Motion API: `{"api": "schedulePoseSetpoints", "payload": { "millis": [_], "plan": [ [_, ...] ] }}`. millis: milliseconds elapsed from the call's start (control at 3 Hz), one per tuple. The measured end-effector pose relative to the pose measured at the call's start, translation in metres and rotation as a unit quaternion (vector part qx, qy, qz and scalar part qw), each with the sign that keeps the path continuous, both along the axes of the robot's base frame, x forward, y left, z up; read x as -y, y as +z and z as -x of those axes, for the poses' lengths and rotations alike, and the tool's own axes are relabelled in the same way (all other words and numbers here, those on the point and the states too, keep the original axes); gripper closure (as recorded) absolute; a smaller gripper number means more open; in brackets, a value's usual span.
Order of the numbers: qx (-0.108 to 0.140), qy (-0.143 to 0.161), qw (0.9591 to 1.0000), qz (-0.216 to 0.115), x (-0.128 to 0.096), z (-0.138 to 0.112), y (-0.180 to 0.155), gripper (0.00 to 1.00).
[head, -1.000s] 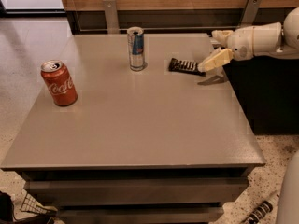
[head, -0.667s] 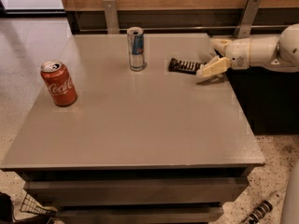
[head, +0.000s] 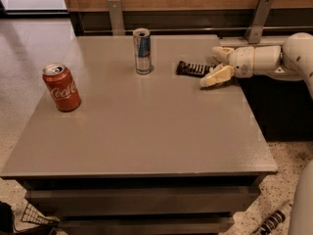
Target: Pick rxbar chocolate
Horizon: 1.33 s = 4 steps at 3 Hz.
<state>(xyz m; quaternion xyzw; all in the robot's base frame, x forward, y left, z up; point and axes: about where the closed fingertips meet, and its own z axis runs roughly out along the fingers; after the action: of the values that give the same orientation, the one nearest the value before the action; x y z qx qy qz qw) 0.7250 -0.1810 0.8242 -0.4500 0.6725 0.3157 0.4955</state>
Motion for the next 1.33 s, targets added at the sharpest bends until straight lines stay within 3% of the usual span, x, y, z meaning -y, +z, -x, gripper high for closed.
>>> {"api": "schedulePoseSetpoints", "payload": {
  "millis": [333, 667, 1333],
  "plan": [
    [-0.013, 0.008, 0.9999, 0.003, -0.004, 0.001, -0.009, 0.0],
    [-0.015, 0.004, 0.9999, 0.003, -0.004, 0.003, -0.022, 0.18],
    [-0.016, 0.005, 0.9999, 0.002, -0.006, 0.003, -0.017, 0.64]
  ]
}}
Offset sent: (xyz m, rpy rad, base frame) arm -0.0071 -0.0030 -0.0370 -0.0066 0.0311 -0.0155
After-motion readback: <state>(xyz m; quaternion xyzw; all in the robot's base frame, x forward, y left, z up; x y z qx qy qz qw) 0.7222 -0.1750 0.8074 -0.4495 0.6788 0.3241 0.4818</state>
